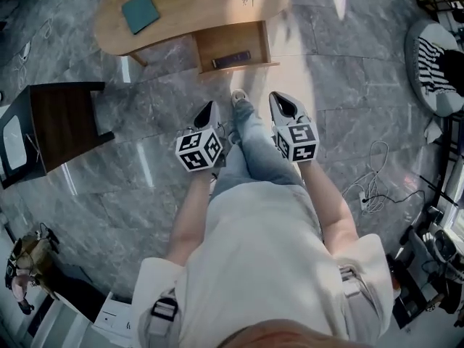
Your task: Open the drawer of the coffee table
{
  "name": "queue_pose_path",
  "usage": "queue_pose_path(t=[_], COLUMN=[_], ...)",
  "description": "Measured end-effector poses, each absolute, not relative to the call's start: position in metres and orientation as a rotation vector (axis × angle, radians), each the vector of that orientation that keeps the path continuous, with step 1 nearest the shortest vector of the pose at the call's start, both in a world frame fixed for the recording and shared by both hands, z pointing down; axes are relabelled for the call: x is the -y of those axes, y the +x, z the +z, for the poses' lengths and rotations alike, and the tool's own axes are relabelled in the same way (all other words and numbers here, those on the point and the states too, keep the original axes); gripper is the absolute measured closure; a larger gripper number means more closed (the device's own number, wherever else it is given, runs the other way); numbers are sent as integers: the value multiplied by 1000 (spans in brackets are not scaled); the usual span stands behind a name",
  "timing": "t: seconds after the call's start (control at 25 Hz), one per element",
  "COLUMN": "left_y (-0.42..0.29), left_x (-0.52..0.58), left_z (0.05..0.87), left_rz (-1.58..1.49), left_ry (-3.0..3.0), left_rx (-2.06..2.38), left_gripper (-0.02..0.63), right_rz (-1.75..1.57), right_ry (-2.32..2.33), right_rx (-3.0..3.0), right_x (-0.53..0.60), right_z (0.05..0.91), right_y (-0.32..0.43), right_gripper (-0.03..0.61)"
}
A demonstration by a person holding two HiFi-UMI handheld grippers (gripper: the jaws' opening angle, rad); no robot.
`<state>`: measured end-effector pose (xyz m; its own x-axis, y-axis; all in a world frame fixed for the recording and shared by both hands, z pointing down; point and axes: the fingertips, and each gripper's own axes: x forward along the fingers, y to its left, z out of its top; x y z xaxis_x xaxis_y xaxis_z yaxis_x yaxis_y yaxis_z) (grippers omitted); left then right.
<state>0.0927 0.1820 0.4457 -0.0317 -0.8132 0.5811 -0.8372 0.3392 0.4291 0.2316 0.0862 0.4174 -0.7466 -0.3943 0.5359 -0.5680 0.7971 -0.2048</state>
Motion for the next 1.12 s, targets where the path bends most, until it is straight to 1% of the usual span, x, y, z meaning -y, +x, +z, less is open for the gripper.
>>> queue_pose_path(t=[0.4, 0.8, 1.12], left_y=[126, 121, 119], left_x=[-199, -229, -223], left_z=[355, 333, 322], left_rz=[9, -33, -79], left_ry=[1576, 1559, 1570], left_rx=[1811, 1851, 1852], left_gripper=[614, 614, 614], right_rz=[464, 452, 455], right_ry=[638, 590, 575], right_rx=[2619, 2694, 2726], right_x=[-125, -146, -151], right_z=[341, 308, 298], right_y=[236, 235, 228], right_gripper=[577, 577, 577])
